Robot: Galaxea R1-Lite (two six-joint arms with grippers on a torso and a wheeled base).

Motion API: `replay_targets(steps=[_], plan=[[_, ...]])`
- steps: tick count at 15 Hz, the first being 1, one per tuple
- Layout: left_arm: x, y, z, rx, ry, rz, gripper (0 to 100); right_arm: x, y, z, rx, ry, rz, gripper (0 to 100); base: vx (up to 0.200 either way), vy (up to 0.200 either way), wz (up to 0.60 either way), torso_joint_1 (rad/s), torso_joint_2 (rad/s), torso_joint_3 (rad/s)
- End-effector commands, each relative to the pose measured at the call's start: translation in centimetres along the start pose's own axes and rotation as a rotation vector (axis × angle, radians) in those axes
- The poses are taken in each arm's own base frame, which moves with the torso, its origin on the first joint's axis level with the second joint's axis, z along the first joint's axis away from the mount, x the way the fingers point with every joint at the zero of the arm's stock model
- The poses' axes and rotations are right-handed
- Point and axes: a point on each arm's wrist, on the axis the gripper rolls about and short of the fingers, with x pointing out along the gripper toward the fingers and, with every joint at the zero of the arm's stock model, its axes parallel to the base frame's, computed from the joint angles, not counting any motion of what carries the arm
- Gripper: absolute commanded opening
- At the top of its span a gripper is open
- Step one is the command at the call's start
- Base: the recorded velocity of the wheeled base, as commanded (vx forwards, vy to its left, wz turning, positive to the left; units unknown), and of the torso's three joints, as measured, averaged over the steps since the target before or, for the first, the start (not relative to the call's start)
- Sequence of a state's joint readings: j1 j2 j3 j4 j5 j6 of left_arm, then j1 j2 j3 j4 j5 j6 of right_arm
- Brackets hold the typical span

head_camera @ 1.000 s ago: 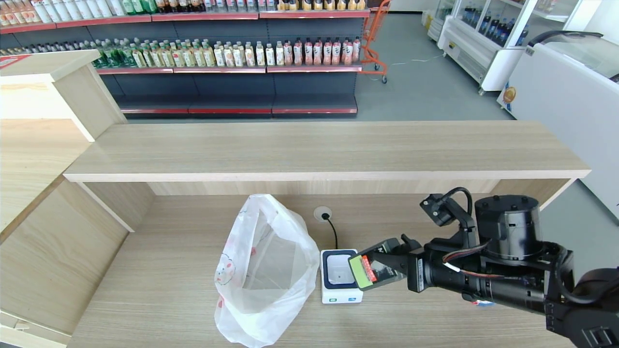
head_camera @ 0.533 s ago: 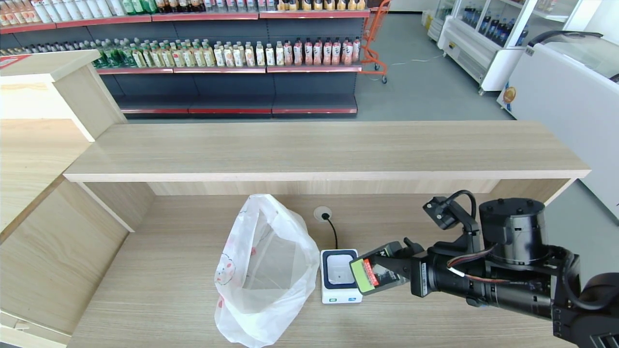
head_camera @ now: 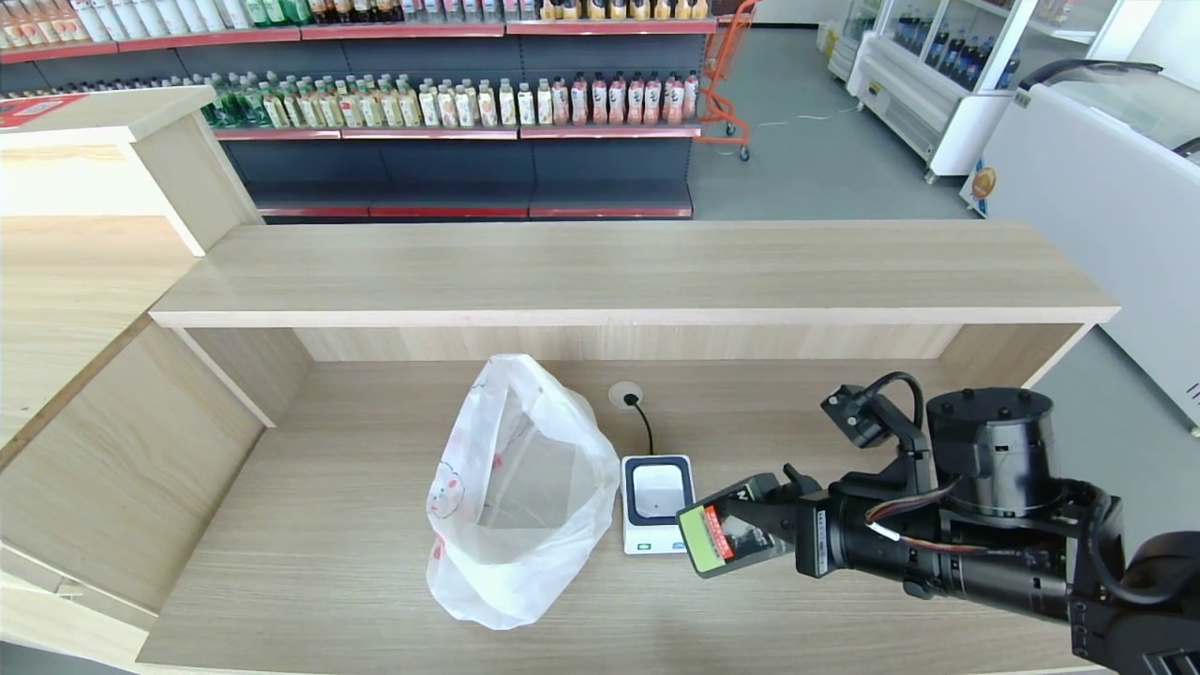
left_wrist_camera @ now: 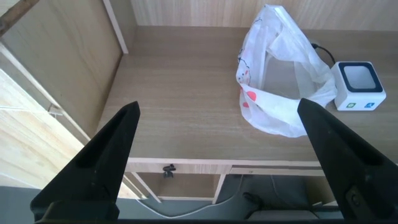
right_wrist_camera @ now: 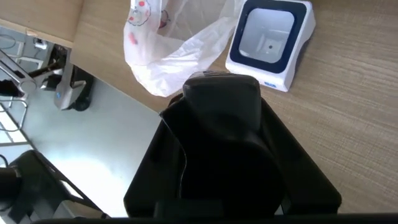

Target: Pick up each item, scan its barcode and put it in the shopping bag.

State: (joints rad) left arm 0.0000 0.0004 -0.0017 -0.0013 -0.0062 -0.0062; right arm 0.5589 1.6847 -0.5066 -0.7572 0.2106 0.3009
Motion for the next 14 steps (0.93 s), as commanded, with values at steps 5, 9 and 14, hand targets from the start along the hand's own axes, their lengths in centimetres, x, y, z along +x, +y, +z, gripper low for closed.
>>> replay_targets(steps=[5,9,14], plan=[[0.0,0.0,0.0,0.000,-0.001,0.000,100,0.7,0.0,-0.1,0.054,0.012,0.006,0,0.000,0.200,0.00,0.009,0.01,0.000],[0.0,0.0,0.0,0.000,-0.001,0.000,100,1.7,-0.1,0.0,0.118,0.021,-0.005,0,0.000,0.050,0.00,-0.004,0.00,0.003],[0.0,0.0,0.0,-0.001,-0.001,0.000,100,4.5,-1.3,-1.4,0.105,0.078,-0.101,0,0.000,0.000,0.00,0.000,0.00,0.000]])
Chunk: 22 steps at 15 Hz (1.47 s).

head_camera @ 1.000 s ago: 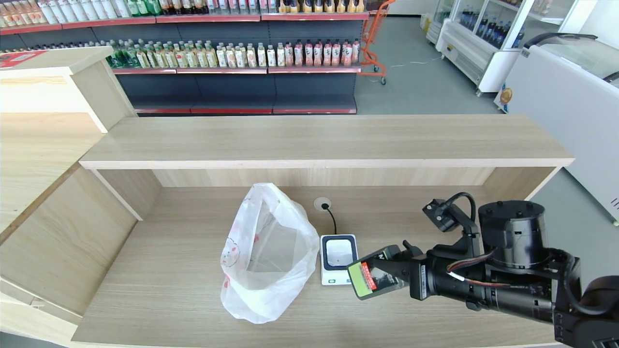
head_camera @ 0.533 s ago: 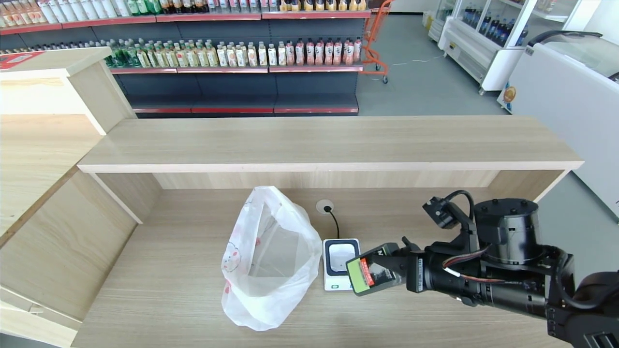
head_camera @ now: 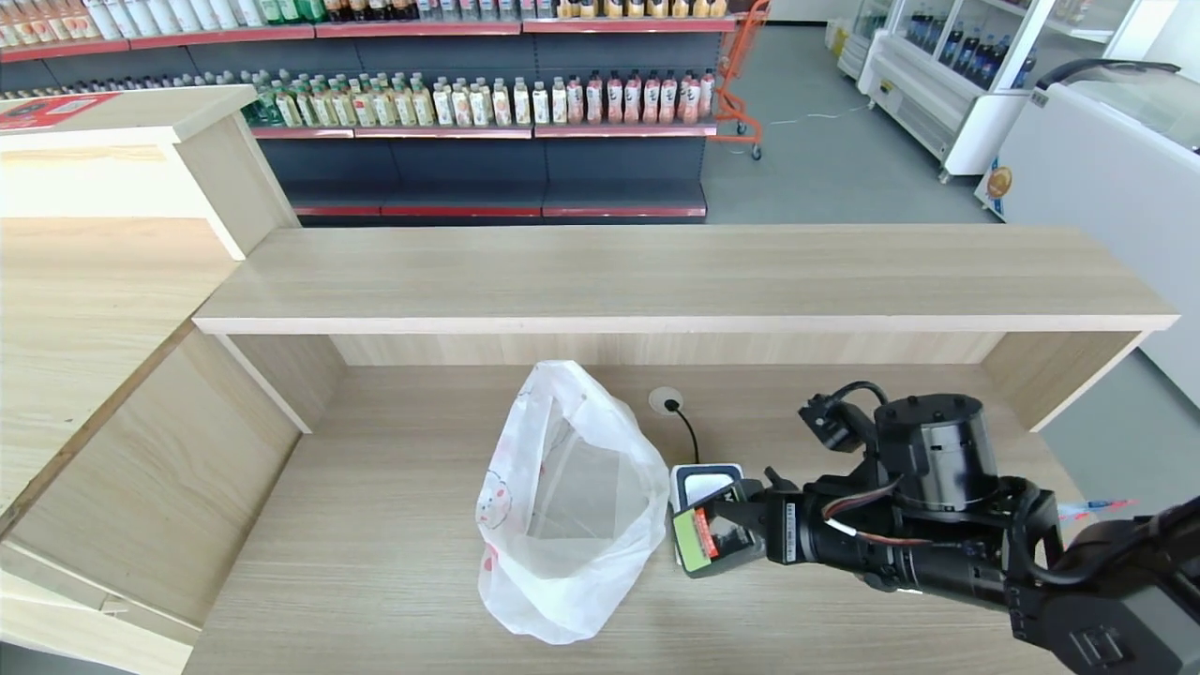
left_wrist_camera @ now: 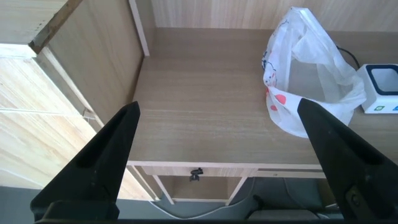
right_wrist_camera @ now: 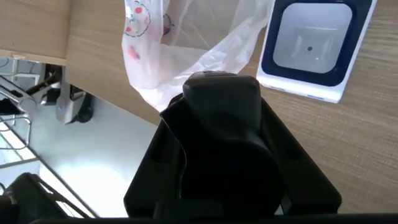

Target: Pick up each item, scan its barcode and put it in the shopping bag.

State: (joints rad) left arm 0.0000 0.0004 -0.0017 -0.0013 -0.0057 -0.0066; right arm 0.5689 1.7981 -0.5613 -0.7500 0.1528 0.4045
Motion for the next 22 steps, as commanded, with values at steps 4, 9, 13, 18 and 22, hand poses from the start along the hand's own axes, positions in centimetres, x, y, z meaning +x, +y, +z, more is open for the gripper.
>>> replay_targets(steps=[4,9,13,18,22], plan=[[0.0,0.0,0.0,-0.001,-0.001,0.000,100,6.8,0.9,1.0,-0.078,-0.017,-0.039,0,0.000,0.000,0.00,0.000,0.00,0.000],[0.0,0.0,0.0,-0.001,-0.001,0.000,100,11.6,0.4,-0.2,-0.202,0.024,-0.047,0,0.000,0.000,0.00,0.000,0.00,0.000],[0.0,0.0,0.0,-0.001,-0.001,0.000,100,14.8,3.7,0.5,-0.245,-0.036,0.040,0,0.000,0.000,0.00,0.000,0.00,0.000],[0.0,0.0,0.0,0.000,-0.001,0.000,100,17.2,3.6,-1.2,-0.450,0.022,0.033,0,0.000,0.000,0.00,0.000,0.00,0.000],[0.0,0.0,0.0,0.000,-0.001,0.000,100,17.3,3.1,-2.3,-0.612,0.059,0.017,0,0.000,0.000,0.00,0.000,0.00,0.000]])
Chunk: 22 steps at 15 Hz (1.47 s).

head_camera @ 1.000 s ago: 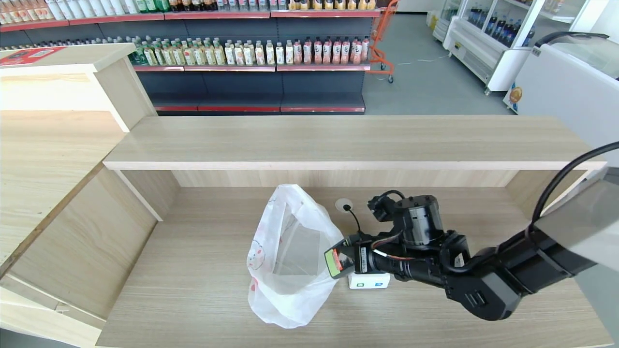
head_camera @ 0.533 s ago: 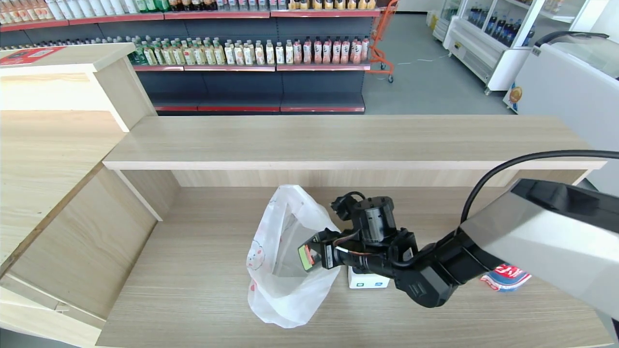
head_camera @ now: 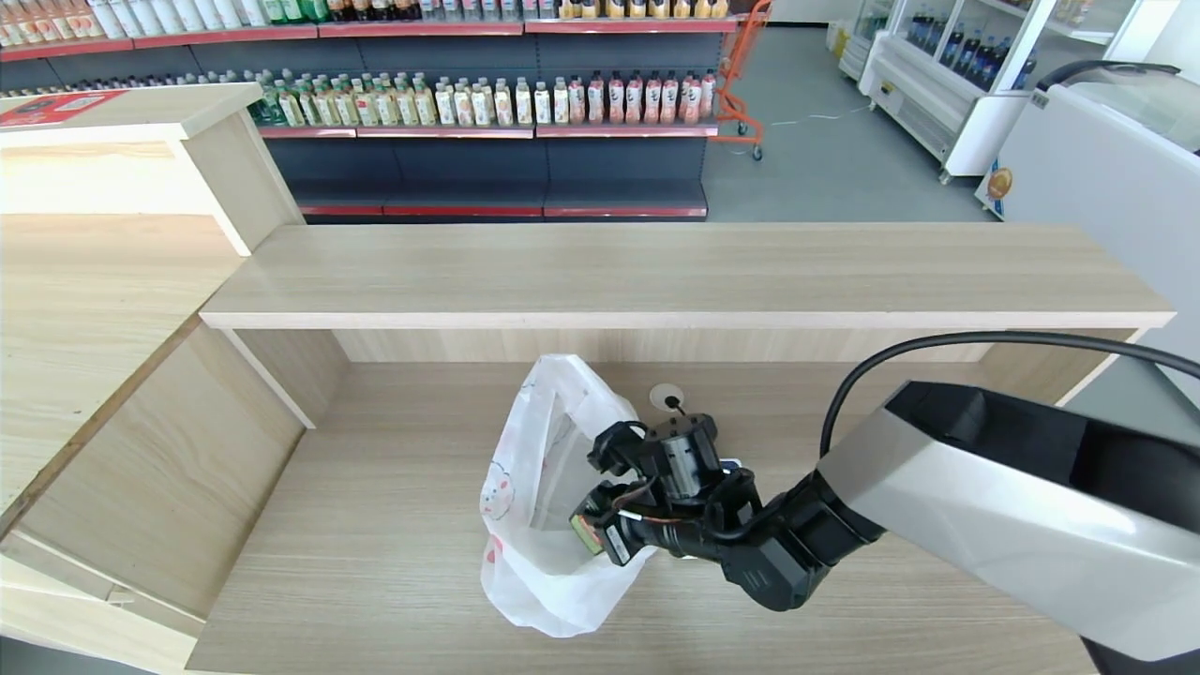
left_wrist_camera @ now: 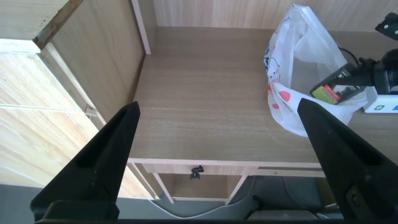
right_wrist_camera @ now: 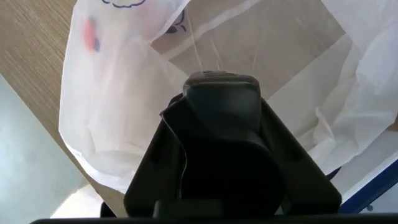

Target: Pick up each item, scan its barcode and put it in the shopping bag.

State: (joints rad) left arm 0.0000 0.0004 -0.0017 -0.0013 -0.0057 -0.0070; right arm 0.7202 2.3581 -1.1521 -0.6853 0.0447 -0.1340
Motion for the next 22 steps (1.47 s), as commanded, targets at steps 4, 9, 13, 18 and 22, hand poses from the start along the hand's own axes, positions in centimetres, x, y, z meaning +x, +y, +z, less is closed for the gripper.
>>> replay_targets(steps=[4,9,13,18,22], plan=[[0.0,0.0,0.0,-0.001,-0.001,0.000,100,-0.4,0.2,0.3,0.025,-0.006,0.010,100,0.000,0.000,0.00,0.000,0.00,0.000],[0.0,0.0,0.0,-0.001,-0.001,0.000,100,-2.9,-0.7,2.3,0.350,-0.057,0.060,100,0.000,0.000,0.00,0.000,0.00,0.000],[0.0,0.0,0.0,-0.001,-0.001,0.000,100,-5.9,-4.0,1.6,0.439,-0.027,-0.003,100,0.000,0.000,0.00,0.000,0.00,0.000],[0.0,0.0,0.0,-0.001,-0.001,0.000,100,-12.4,-5.8,4.3,0.672,-0.098,0.033,100,0.000,0.000,0.00,0.000,0.00,0.000],[0.0,0.0,0.0,-0.001,-0.001,0.000,100,-20.5,-4.6,4.1,0.671,-0.167,-0.021,100,0.000,0.000,0.00,0.000,0.00,0.000]])
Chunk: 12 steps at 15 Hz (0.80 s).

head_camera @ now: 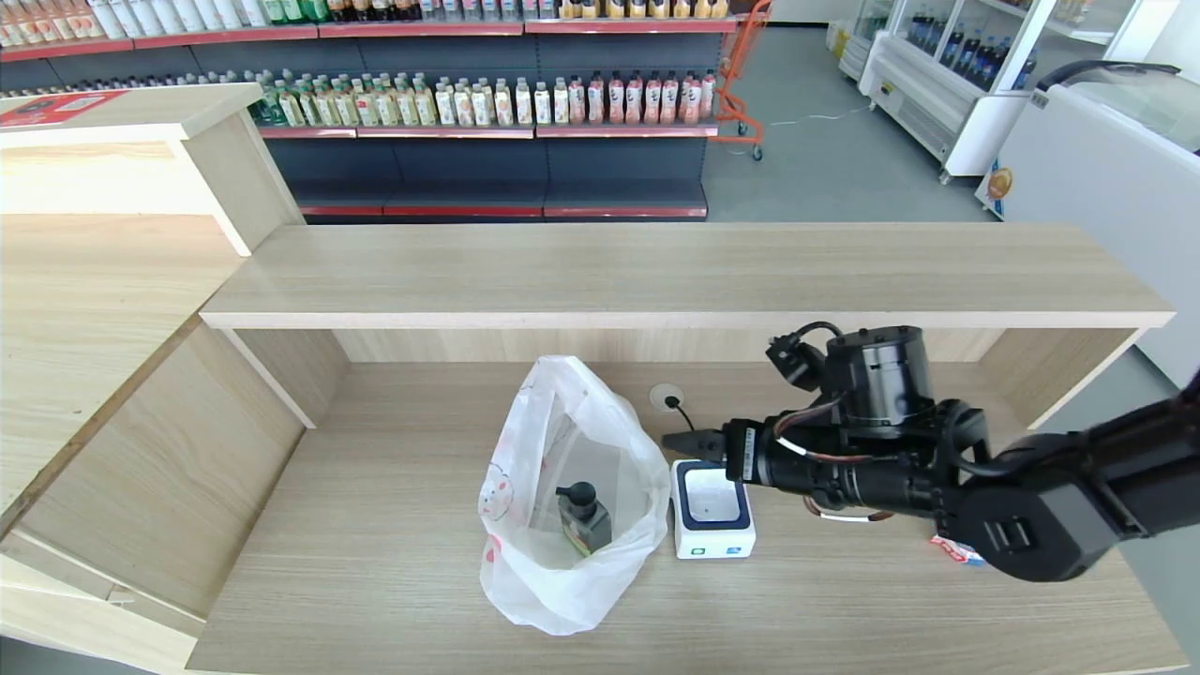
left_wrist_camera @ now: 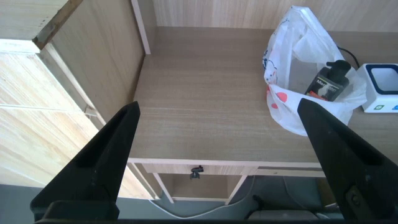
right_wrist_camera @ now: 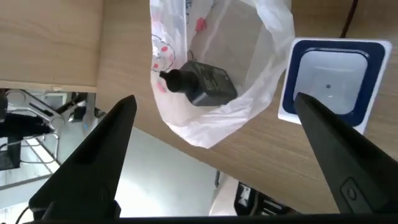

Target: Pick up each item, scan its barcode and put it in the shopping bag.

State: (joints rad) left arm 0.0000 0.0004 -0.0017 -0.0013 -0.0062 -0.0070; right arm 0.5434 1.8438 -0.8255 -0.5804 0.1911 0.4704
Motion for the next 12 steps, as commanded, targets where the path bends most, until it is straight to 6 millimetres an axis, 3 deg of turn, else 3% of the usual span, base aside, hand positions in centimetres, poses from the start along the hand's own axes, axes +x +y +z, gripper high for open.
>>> replay_targets(steps=[1,3,4,5,8,11,12], plan=[[0.0,0.0,0.0,-0.001,-0.001,0.000,100,-7.0,0.9,0.0,-0.002,-0.124,-0.137,100,0.000,0.000,0.00,0.000,0.00,0.000],[0.0,0.0,0.0,-0.001,-0.001,0.000,100,-10.1,0.2,-0.3,0.011,-0.171,-0.412,100,0.000,0.000,0.00,0.000,0.00,0.000],[0.0,0.0,0.0,-0.001,-0.001,0.000,100,-11.1,-0.1,-0.4,0.020,-0.167,-0.441,100,0.000,0.000,0.00,0.000,0.00,0.000],[0.0,0.0,0.0,-0.001,-0.001,0.000,100,-13.6,-0.4,-0.8,0.034,-0.181,-0.459,100,0.000,0.000,0.00,0.000,0.00,0.000],[0.0,0.0,0.0,-0.001,-0.001,0.000,100,-15.9,-0.8,-1.9,0.048,-0.205,-0.468,100,0.000,0.000,0.00,0.000,0.00,0.000],[0.0,0.0,0.0,-0.001,-0.001,0.000,100,-16.9,-0.6,-2.1,0.052,-0.197,-0.470,100,0.000,0.000,0.00,0.000,0.00,0.000],[0.0,0.0,0.0,-0.004,-0.001,0.000,100,-17.0,-0.6,-2.1,0.052,-0.198,-0.470,100,-0.200,-0.200,0.00,0.002,0.00,0.002]])
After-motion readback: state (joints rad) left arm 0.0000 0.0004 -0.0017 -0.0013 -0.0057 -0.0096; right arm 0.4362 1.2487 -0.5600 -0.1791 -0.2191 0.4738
